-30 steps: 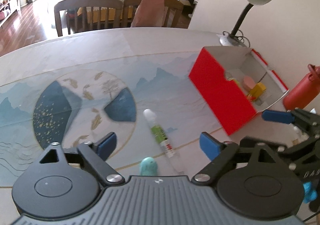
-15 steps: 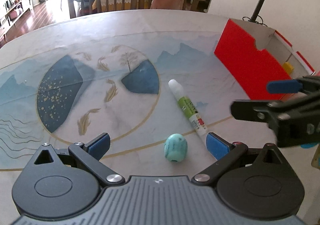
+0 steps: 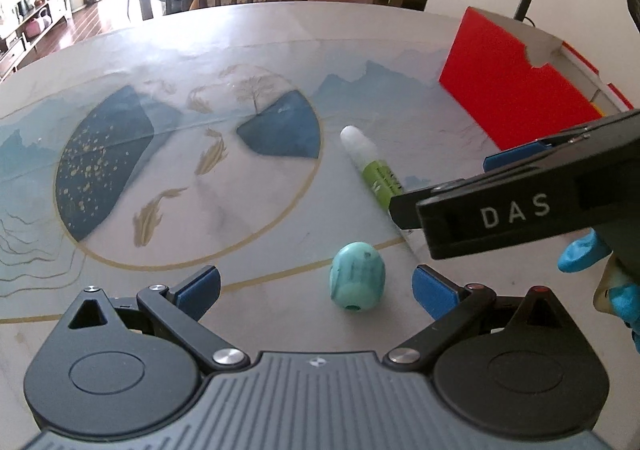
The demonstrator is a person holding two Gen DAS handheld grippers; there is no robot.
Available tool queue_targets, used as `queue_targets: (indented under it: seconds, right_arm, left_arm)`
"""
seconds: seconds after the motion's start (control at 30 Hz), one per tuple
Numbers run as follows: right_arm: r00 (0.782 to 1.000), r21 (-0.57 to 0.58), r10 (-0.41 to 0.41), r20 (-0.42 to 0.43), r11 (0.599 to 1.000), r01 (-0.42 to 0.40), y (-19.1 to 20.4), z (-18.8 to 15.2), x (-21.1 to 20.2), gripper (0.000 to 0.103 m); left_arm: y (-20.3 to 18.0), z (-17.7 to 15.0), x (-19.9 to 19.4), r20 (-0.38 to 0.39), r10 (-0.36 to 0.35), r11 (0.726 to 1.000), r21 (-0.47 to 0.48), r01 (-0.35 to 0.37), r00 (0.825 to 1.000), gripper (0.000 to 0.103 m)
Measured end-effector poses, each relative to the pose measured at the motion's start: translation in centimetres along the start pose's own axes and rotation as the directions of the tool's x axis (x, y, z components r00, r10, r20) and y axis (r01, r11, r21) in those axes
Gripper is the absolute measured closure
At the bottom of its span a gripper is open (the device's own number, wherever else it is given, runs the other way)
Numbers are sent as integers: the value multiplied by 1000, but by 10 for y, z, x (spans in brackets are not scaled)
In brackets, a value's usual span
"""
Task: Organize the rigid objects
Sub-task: 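Grasp the teal egg toy with the left tool while the right tool grasps the glue stick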
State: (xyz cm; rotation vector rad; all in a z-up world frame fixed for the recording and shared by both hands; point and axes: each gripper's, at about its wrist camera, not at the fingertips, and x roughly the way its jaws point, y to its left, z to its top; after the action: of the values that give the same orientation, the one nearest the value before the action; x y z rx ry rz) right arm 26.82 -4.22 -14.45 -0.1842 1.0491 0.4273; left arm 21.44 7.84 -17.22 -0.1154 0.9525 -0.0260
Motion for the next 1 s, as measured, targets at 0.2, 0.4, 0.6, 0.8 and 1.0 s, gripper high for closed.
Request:
queue_targets:
  seconds: [0.2,0.4,0.6,0.8,1.0]
  right_arm:
    - [1000,-26,-13,-12,1000,13,6,4,9,26]
    - [999,-47,-23,-23,999,22,11,6,16,37]
    - [999,-52,-38,-34,998,36,12,5,20,45]
    - [999,-49,-36,-26,998,35,12,5,20,54]
    - [999,-53,-35,-19,998,34,12,5,18,84]
  left_arm:
    - [-2,-2,4,9,14,1000,13,-14,1000,0]
    - [-7,-4,8,13,27,999,31,-27,1000,1]
    - [-12,-5,9,23,49,997,56,-50,999,1]
    - [-12,-5,8,31,62,997,53,-63,998,14]
    - [-17,-3,4,39,63,996,63,-65,997,42]
